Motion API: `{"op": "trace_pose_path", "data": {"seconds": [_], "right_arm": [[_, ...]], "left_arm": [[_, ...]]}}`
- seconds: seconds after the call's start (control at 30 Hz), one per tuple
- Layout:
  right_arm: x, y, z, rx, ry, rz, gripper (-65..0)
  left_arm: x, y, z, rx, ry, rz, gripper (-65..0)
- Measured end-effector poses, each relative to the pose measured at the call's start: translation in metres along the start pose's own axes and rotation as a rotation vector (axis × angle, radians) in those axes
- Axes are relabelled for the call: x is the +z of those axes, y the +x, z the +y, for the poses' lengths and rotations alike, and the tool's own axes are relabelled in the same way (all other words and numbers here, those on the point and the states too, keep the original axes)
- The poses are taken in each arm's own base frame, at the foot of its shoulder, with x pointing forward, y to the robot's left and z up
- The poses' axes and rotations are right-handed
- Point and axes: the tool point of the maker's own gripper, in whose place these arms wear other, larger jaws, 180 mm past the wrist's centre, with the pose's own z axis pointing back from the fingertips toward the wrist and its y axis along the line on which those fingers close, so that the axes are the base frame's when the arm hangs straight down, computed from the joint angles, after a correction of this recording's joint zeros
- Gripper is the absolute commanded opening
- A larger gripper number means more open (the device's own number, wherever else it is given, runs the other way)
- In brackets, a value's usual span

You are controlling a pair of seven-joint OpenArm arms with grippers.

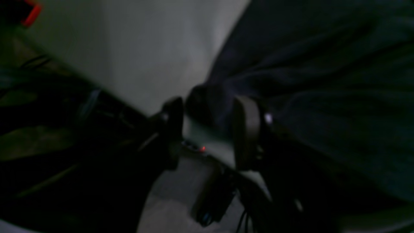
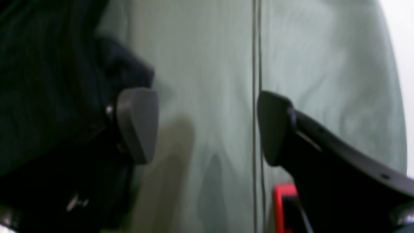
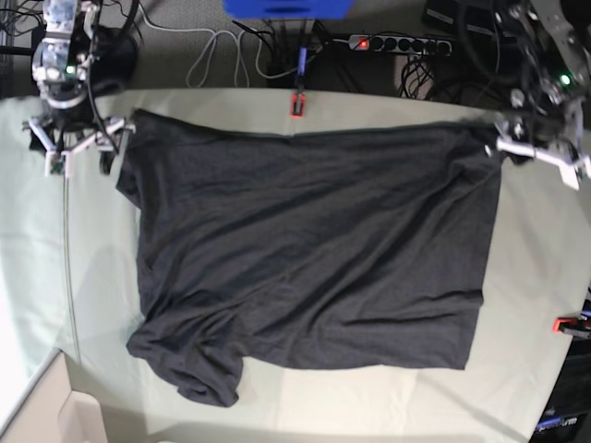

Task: Layout the t-shirt on the table in an organized manner, then fold the t-shirt properly
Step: 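Pinch the shoulder edge with the left gripper and smooth it flat, then move the left gripper down along the shirt side to grasp it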

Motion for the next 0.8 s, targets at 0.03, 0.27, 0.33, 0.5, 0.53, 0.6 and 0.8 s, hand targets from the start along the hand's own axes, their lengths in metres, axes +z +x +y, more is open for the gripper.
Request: {"op": "trace_pose_path", "data": {"seconds": [0.03, 0.27, 0.33, 0.5, 0.53, 0.6, 0.8], "right_arm": [[-0.002, -0.001, 0.000, -0.004, 0.000, 0.003, -16.4], [-0.008, -0.010, 0.001, -0.015, 0.000, 0.032, -16.4], [-0.008, -0.009, 0.001, -0.014, 0.000, 0.031, -16.4], [-0.008, -0.009, 0.000, -0.014, -0.002, 0.031, -16.4], [-0.008, -0.009, 0.000, -0.015, -0.003, 0.030, -16.4], [-0.009, -0.008, -0.001, -0.013, -0.004, 0.028, -16.4], [-0.009, -0.006, -0.009, 0.006, -0.012, 0.024, -16.4]], "left_arm": [[0.000, -0.003, 0.001, 0.003, 0.002, 0.001, -35.4], [-0.032, -0.023, -0.005, 0.051, -0.012, 0.070, -32.9], [-0.042, -0.023, -0.010, 0.071, -0.022, 0.084, -32.9], [-0.061, -0.019, -0.024, 0.109, -0.054, 0.100, -38.8], [-0.066, -0.019, -0.026, 0.116, -0.056, 0.111, -44.3], [-0.075, -0.014, -0.035, 0.133, -0.071, 0.118, -61.5], [-0.080, 0.021, -0.074, 0.084, -0.148, 0.057, -65.0]]}}
